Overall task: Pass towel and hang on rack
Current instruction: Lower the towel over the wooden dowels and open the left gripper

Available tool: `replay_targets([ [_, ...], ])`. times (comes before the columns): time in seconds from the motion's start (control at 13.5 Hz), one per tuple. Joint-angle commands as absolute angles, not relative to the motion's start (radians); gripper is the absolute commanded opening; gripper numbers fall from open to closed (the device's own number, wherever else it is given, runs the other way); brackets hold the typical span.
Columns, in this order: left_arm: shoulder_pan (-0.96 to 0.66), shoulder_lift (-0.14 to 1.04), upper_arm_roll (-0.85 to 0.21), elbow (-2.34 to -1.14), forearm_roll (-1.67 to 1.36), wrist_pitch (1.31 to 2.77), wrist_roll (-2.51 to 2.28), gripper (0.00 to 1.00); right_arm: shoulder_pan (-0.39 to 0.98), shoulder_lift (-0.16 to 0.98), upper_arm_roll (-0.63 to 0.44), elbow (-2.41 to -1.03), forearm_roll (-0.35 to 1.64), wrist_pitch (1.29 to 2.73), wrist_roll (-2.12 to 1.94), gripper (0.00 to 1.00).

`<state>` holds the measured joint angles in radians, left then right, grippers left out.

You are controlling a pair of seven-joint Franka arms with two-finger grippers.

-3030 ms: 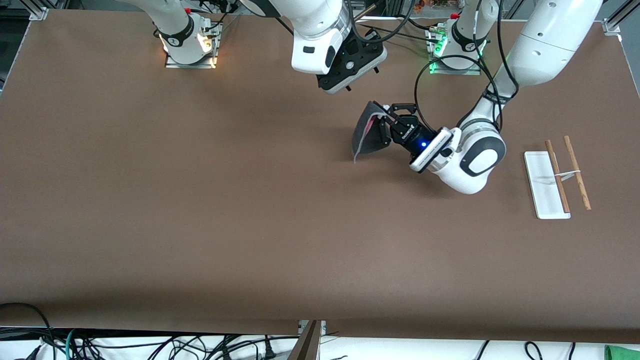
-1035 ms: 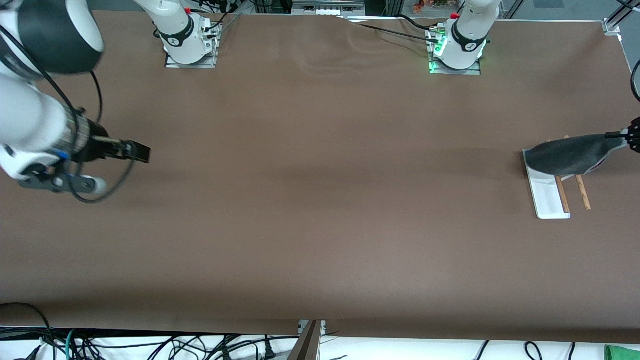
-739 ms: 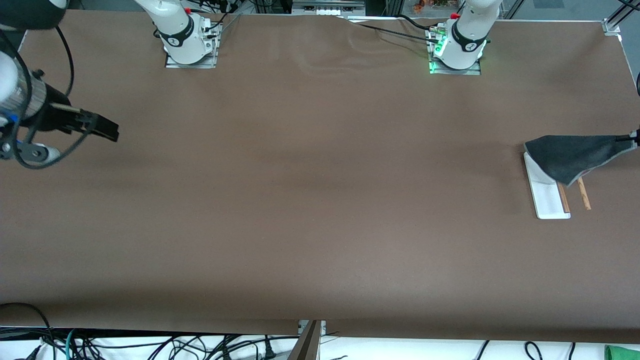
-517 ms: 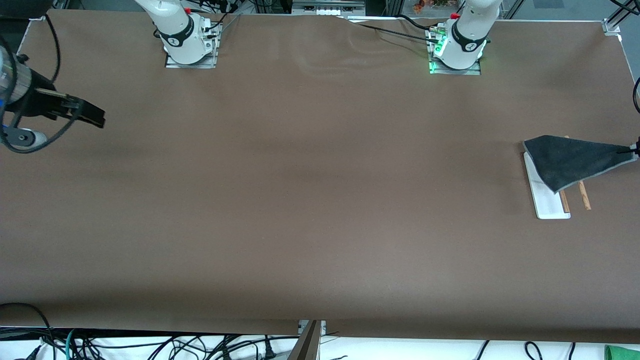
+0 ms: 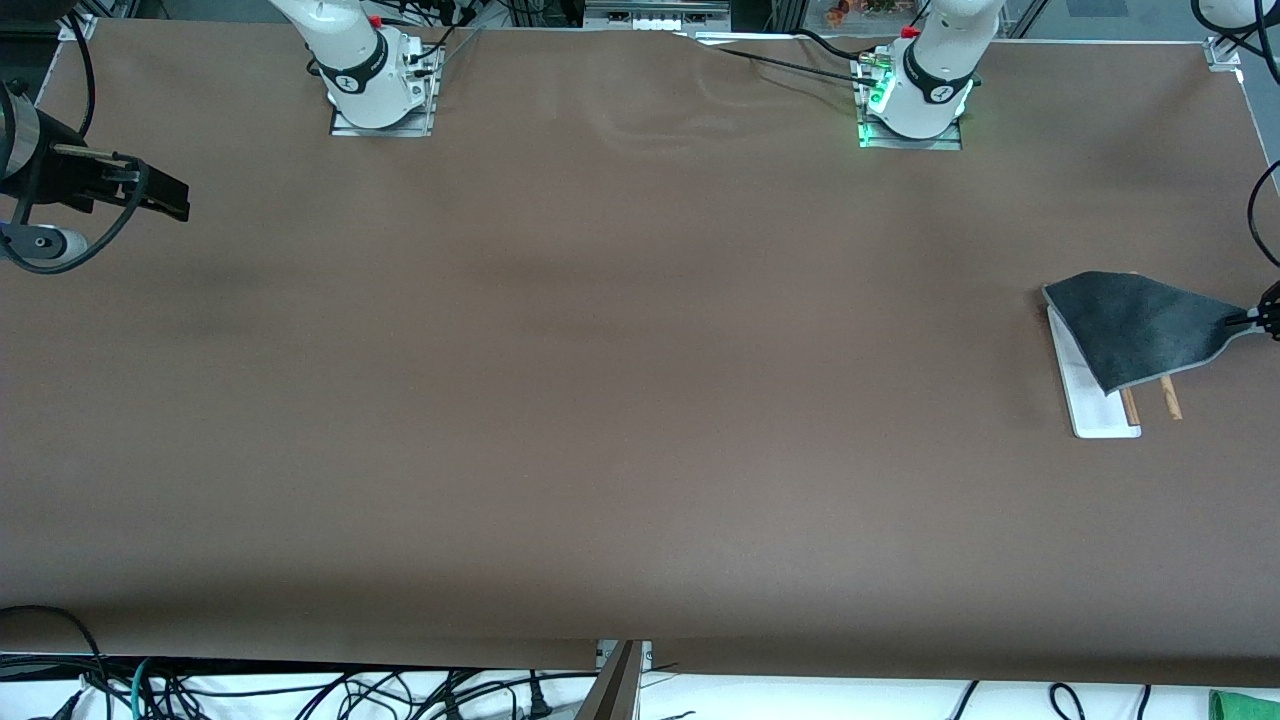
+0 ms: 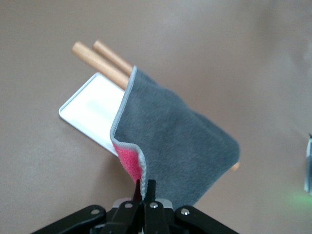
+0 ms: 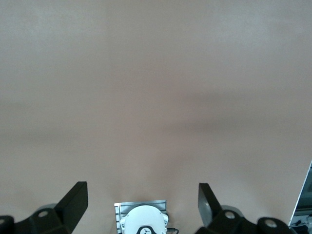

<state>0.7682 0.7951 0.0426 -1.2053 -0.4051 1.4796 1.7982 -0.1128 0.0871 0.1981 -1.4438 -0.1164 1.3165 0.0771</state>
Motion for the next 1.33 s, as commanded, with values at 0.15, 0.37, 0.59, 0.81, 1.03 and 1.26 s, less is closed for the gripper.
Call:
replay_targets([
  [0.15,0.784,0.851,0.04,-1.169,-0.385,1.509,1.847,0.0,-0.12,0.057,0.202,-1.477,-0.094,1.318,0.019,1.0],
  [0.37,0.784,0.842,0.04,-1.16,-0.387,1.526,1.83,1.0,-0.12,0.066,0.204,-1.47,-0.094,1.319,0.002,1.0],
  [0.59,0.778,0.831,0.04,-1.105,-0.382,1.525,1.824,1.0,-0.115,0.084,0.199,-1.447,-0.094,1.319,-0.002,1.0],
  [0.81,0.706,0.803,0.04,-1.025,-0.263,1.516,1.661,1.0,-0.114,0.086,0.201,-1.447,-0.094,1.321,-0.003,1.0],
  [1.03,0.562,0.694,0.04,-1.028,-0.129,1.497,1.45,1.0,-0.115,0.094,0.199,-1.445,-0.095,1.324,-0.003,1.0],
  [1.26,0.399,0.608,0.032,-1.034,-0.025,1.438,1.24,1.0,-0.115,0.094,0.198,-1.445,-0.094,1.325,0.003,1.0],
])
